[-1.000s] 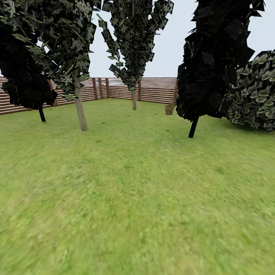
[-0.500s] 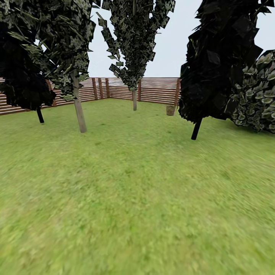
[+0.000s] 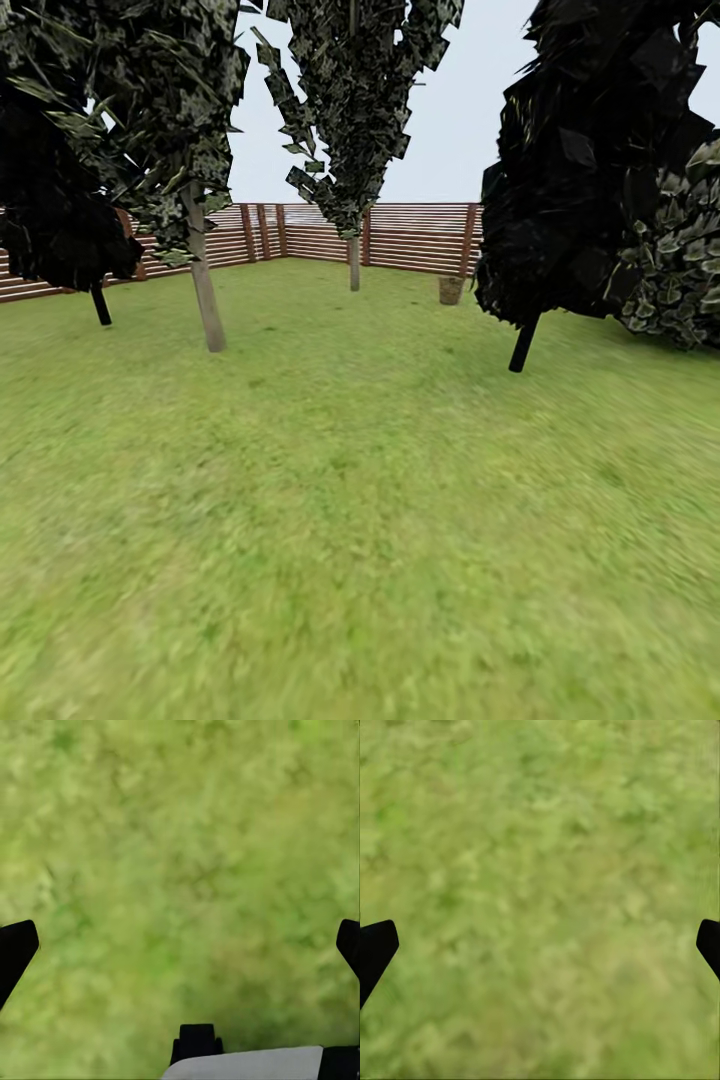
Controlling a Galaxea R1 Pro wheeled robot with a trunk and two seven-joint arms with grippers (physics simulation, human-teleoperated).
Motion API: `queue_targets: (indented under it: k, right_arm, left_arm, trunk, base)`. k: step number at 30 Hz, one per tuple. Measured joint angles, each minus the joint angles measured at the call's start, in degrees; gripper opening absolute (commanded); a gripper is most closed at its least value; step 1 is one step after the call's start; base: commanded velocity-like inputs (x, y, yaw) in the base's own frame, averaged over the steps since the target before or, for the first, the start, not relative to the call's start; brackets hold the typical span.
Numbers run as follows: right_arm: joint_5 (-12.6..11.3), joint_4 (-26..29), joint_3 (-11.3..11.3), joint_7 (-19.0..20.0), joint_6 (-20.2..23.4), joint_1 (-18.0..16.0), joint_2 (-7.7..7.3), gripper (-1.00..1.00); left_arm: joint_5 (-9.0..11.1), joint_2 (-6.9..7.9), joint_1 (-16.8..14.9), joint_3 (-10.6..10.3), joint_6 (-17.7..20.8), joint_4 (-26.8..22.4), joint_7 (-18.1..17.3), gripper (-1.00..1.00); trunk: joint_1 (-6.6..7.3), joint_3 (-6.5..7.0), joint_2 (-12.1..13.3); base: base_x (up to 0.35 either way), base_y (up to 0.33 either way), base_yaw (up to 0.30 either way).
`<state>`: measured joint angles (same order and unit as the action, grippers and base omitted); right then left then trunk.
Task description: Take the three Easter eggs out of the wicker basket on the lawn in the garden, then place them on the lawn next to a single tree (choose any tree) so that all three eggs are next to the same tree and none are left in the basket.
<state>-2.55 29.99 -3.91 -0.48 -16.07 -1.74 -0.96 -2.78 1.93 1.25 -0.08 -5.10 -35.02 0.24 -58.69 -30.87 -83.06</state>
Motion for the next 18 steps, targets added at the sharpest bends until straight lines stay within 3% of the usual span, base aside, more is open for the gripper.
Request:
queue_targets:
  k: [18]
  right_arm:
    - [0.0, 0.0, 0.0, 0.0, 0.0, 0.0, 0.00, 1.00]
  left_arm:
    - [0.0, 0.00, 0.0, 0.0, 0.0, 0.0, 0.0, 1.00]
  trunk:
    - [0.00, 0.00, 0.0]
  base:
    - [0.321, 0.109, 0.000]
